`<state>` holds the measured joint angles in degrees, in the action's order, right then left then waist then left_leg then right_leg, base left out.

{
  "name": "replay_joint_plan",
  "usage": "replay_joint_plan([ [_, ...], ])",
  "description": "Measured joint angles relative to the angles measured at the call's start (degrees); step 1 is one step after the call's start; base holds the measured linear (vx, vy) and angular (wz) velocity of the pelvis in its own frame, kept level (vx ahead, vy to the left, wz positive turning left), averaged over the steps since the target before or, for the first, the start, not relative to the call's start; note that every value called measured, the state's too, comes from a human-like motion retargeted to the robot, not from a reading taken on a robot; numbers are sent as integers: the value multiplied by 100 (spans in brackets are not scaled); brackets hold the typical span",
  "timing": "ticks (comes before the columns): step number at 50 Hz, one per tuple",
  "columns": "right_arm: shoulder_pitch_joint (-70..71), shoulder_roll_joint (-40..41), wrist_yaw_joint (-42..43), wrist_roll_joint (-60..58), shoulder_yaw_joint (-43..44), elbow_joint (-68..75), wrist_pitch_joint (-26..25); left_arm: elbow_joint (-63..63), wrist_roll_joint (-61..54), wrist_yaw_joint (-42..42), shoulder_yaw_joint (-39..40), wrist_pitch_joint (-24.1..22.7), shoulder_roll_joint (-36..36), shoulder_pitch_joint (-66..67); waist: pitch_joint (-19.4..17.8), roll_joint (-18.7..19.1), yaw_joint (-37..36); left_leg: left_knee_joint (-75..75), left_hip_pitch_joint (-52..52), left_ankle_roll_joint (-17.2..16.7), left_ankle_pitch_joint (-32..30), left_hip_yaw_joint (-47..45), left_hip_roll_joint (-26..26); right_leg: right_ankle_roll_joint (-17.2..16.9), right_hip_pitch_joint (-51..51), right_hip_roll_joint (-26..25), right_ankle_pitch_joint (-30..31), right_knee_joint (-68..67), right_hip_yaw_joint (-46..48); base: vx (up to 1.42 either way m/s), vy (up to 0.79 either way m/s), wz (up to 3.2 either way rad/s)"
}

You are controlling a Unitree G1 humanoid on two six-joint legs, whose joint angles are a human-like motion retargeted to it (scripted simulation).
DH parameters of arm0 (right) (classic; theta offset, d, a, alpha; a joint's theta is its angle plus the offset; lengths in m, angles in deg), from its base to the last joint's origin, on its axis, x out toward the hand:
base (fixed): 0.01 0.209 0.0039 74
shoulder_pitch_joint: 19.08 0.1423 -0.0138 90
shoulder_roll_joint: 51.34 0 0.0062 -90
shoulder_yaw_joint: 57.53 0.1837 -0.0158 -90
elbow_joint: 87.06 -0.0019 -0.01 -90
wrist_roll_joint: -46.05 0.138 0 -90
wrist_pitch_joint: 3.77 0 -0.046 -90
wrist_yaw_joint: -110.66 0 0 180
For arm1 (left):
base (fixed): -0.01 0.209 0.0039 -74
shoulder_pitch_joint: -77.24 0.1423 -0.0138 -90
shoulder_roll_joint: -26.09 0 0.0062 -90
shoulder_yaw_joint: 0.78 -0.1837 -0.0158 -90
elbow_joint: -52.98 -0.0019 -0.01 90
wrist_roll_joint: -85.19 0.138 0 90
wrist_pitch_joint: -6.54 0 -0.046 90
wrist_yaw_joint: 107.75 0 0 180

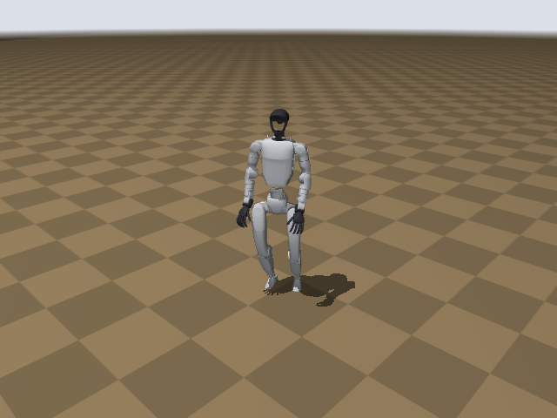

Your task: Static pose

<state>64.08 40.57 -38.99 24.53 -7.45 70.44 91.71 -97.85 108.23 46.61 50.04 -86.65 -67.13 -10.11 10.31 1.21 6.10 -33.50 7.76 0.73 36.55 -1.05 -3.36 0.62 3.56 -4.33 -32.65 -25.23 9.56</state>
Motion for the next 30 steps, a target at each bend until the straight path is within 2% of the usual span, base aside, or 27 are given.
replay_joint_plan([
  [5,-156,34,143,233,263,-297,17,747,-161,-225,154,-162,-40,-218,-4,90,18,-42,25,11,-78,-48,-16,-18,-21,-11,107,72,-44,0,0,0],
  [10,-242,-6,369,645,774,-1606,144,2423,-388,-561,536,-362,229,-196,-1,152,75,179,-6,16,-317,-167,-12,-69,-66,6,378,347,-91,3,4,-2],
  [13,-307,-371,541,859,1186,-3169,318,3928,-493,-755,906,-529,484,-107,7,202,126,352,-6,6,-508,-277,-7,-142,-47,36,595,512,-102,3,6,-6],
  [15,-402,-761,565,979,1560,-4758,374,5117,-543,-794,1228,-620,693,-48,17,243,156,601,-23,14,-697,-354,32,-194,-22,77,770,697,-100,3,7,-8],
  [20,34,-1140,837,1056,2186,-7926,963,7095,-530,-913,1597,-1038,893,-259,61,312,138,311,94,35,-783,-499,-13,-286,40,150,938,581,-37,1,6,-10],
  [26,1176,-917,731,1431,2247,-10675,1268,9060,-634,-705,1648,-1176,663,-1137,329,281,-61,-145,295,65,-1064,-768,-115,-408,86,237,1227,476,102,2,2,-1],
  [30,1880,-555,332,1830,2090,-11519,1273,9940,-857,-443,1705,-1089,264,-1902,540,131,-211,-368,485,89,-1838,-1238,-215,-576,105,395,1828,609,330,8,1,8],
])
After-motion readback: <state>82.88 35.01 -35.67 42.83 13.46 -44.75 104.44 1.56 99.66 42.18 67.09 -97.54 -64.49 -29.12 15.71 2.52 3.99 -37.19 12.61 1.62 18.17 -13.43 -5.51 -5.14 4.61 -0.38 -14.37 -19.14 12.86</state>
